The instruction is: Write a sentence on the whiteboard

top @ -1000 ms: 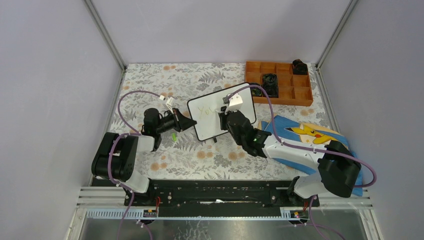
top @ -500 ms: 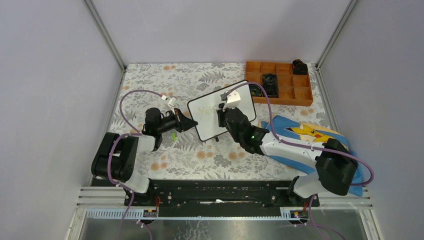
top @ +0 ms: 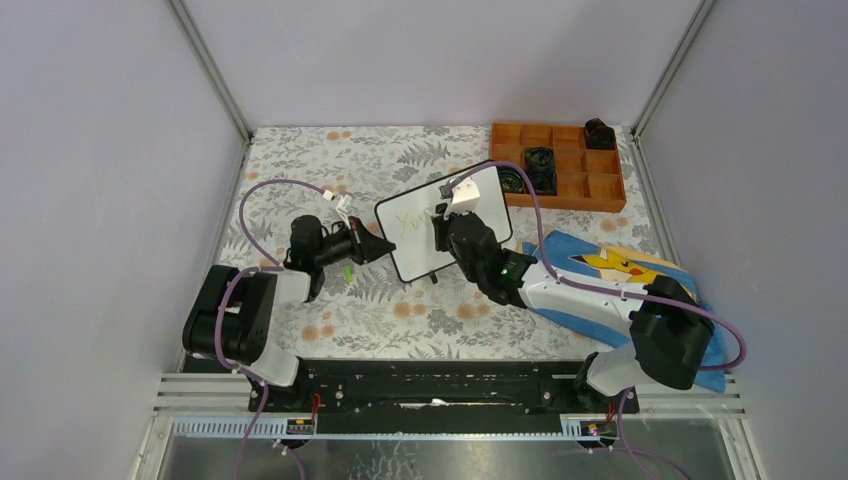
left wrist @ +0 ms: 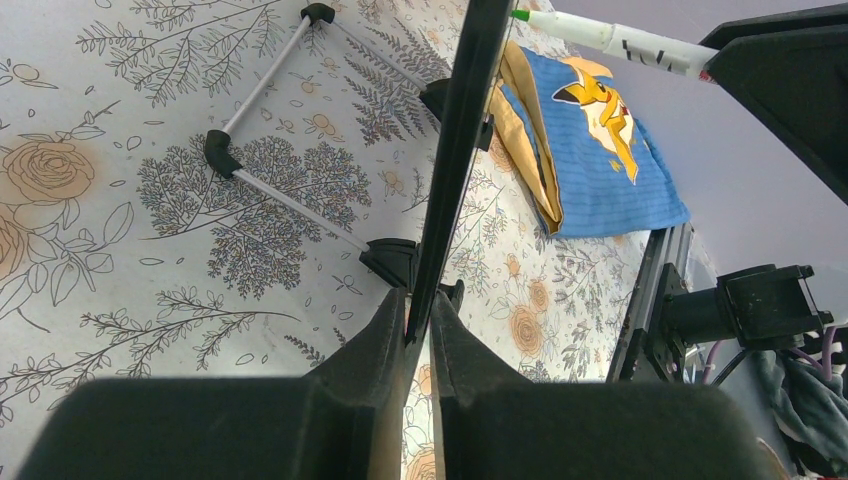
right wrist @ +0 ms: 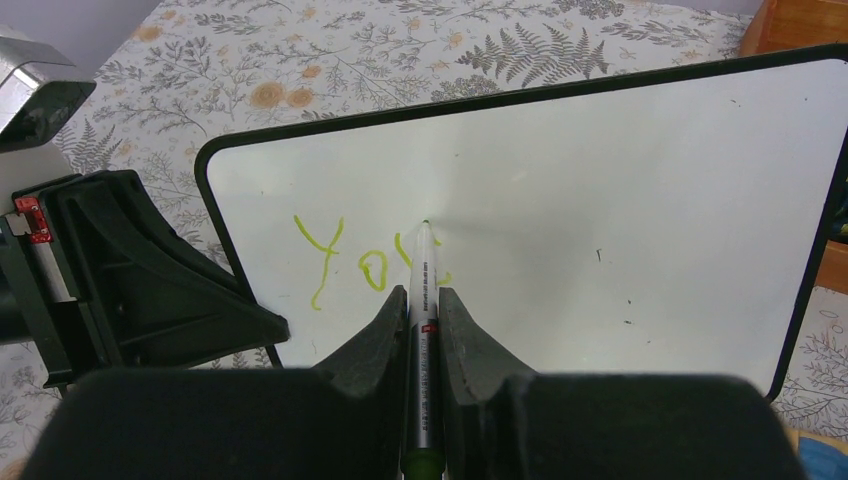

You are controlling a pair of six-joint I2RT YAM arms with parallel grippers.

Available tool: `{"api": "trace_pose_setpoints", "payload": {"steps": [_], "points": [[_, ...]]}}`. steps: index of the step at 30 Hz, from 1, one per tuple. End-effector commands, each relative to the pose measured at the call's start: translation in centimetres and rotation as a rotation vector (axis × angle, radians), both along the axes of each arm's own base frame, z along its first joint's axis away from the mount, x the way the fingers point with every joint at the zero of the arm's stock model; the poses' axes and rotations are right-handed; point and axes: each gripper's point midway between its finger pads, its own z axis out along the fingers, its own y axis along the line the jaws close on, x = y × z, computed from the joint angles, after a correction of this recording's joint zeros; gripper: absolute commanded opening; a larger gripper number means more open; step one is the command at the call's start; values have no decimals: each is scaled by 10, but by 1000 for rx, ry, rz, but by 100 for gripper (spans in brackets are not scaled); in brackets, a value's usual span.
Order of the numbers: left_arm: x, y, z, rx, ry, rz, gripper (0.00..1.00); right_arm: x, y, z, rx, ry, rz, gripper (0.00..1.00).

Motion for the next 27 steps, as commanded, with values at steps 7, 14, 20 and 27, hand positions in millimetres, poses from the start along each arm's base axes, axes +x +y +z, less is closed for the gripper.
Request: {"api": "trace_pose_setpoints", "payload": {"steps": [7,14,20,27], "points": [[3,5,-12,42,35,32,0,6,-11,4,18,-17,-46,0],[3,4,-12,44,35,33,0,1,-17,-5,5,1,-40,0],[3,5,-12,46,34,34,0,-2,-17,-9,10,14,-33,0],[3,5,-11,49,31,36,0,-7,-18,-16,7,39,-18,0]]}}
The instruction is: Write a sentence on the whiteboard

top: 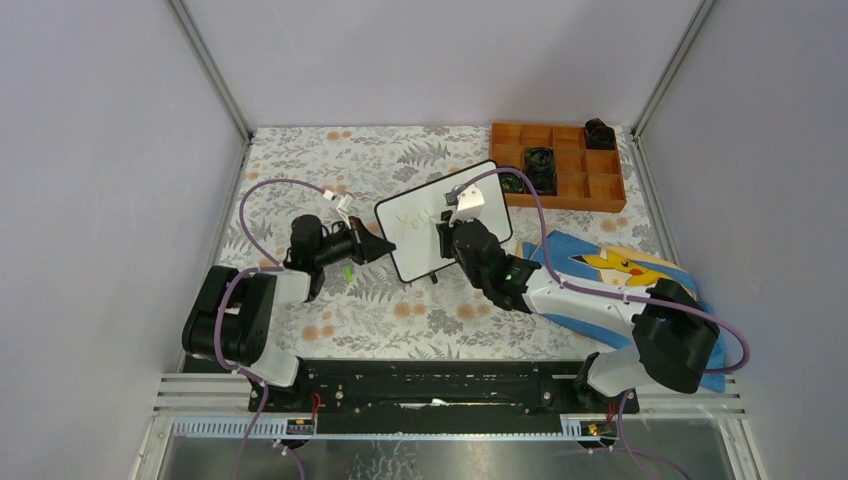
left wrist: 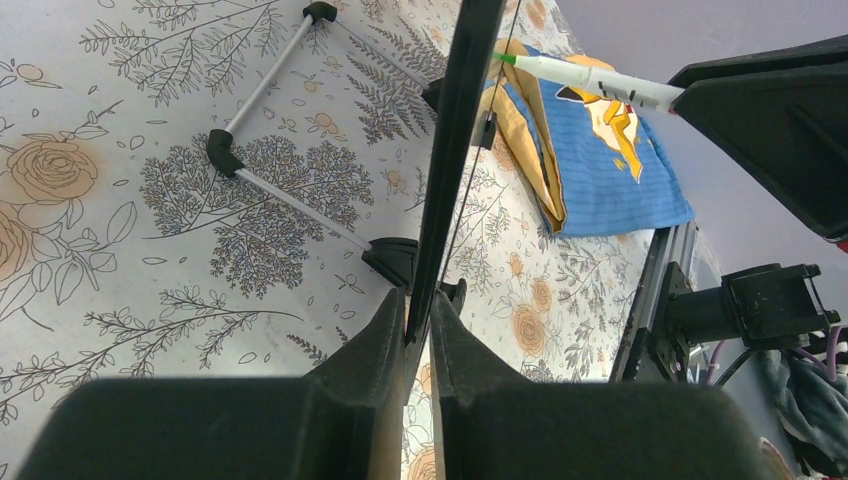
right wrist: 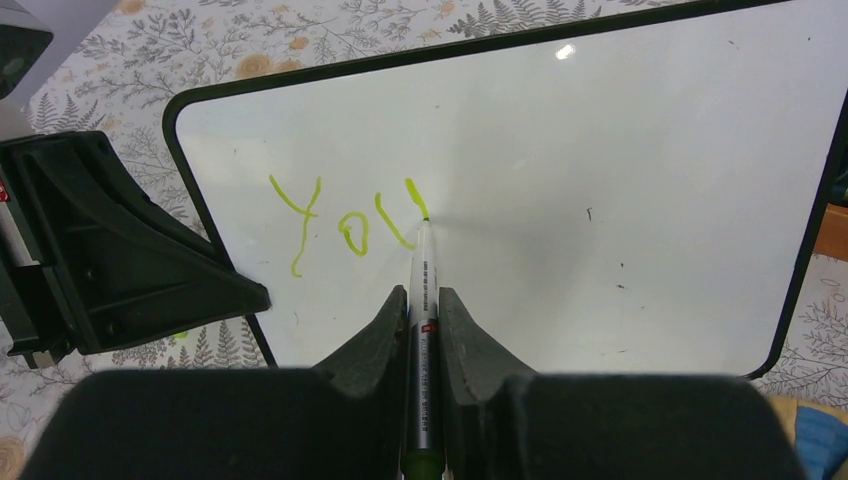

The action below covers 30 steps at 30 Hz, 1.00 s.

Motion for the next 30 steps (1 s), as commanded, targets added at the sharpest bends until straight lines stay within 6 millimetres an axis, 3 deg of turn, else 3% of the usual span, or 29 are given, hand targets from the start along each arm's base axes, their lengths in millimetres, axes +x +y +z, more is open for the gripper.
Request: {"api": "trace_pose_setpoints", "payload": {"steps": [1,10,14,19,26,30], "points": [[3,5,-11,40,31,36,0,0,-8,-1,11,13,-13,0],[3,5,-12,45,32,39,0,-4,-9,-4,10,28,-3,0],[4,5,-13,49,34,40,0,-6,-12,14,70,-1,-13,0],[4,5,-12,52,32,40,0,-3,-30,46,146,-60,-79,0],[4,5,-13,54,34,40,0,12,-51,52,191,-90,-153,0],[4,5,-14,58,38,39,0,16,-50,49,218,-88,-147,0]]}}
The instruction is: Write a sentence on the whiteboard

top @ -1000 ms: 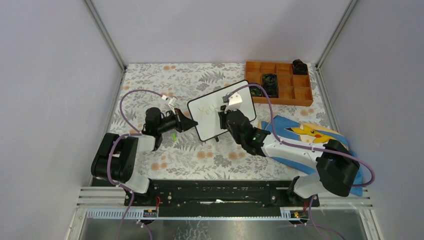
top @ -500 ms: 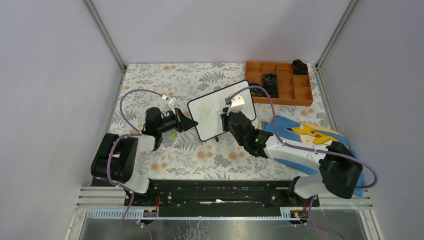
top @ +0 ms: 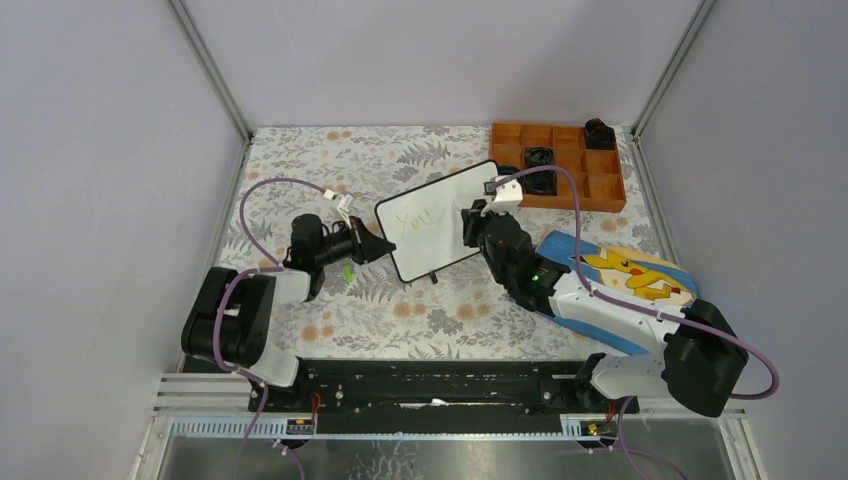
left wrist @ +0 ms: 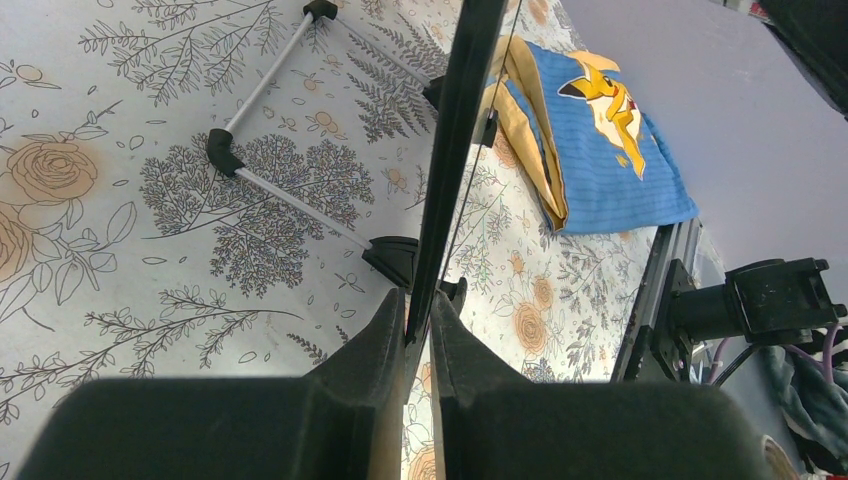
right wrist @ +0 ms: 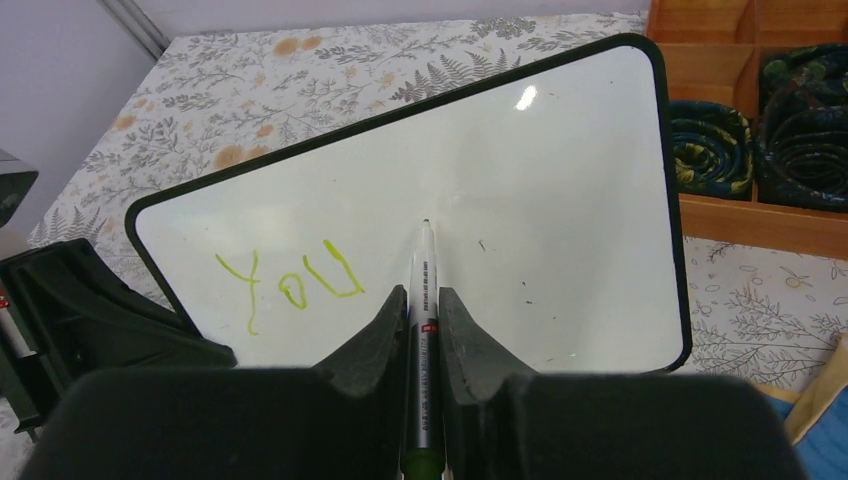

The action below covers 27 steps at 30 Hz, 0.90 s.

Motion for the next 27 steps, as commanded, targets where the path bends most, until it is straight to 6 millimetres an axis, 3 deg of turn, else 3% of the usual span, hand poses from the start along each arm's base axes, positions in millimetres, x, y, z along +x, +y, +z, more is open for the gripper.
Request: {"api": "trace_pose_setpoints", "payload": {"steps": [1,8,27], "points": [[4,6,-14,48,40,43,0,8,0,16,92,-44,-20,0],[4,6,-15,53,40,43,0,11,11,21,96,-61,17,0],[4,6,-13,55,33,41,0,27,15,13,24,-45,-14,0]]}}
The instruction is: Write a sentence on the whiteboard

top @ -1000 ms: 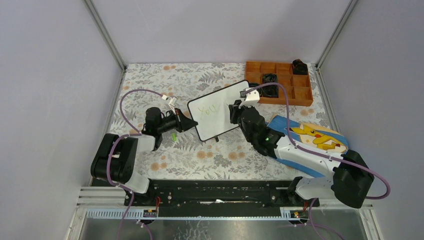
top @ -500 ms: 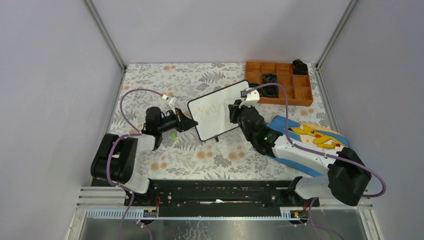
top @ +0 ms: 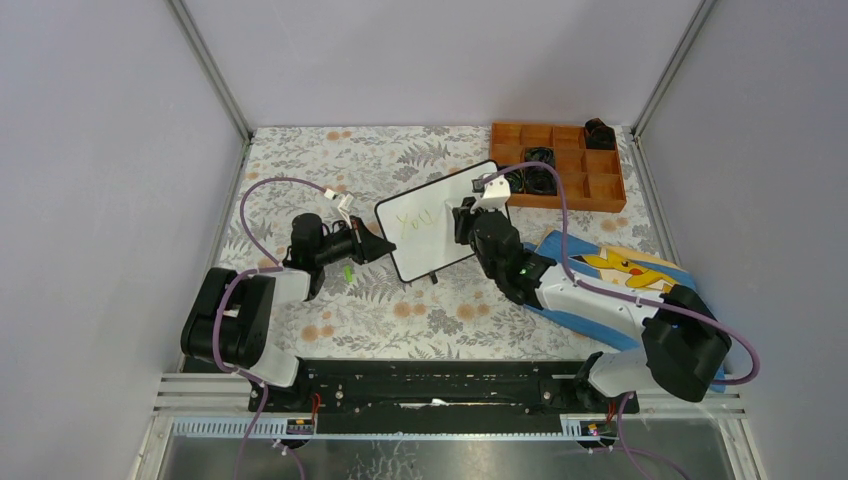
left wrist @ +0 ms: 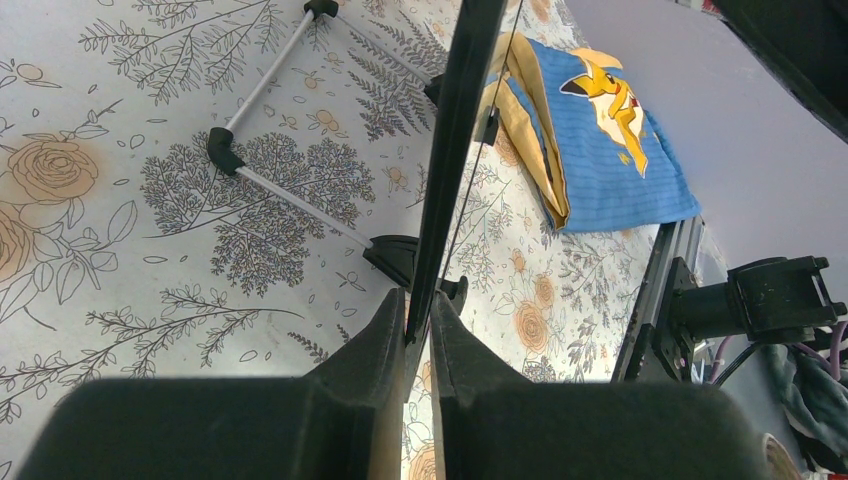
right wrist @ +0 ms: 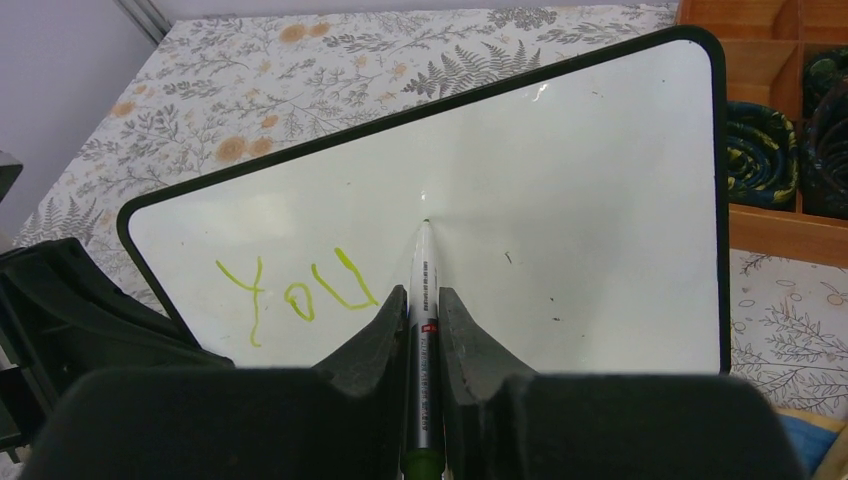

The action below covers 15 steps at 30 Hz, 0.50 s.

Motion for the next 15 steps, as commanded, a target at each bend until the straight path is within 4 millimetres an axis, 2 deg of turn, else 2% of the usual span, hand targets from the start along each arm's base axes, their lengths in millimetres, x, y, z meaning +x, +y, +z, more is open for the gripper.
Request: {"api": "trace_pose_setpoints", "payload": {"steps": [1,15], "points": [[4,6,-12,48,28,45,0,13,2,26,30,-55,-28,0],[4,6,-13,52,27,46,0,9,16,13,6,-15,52,0]]}}
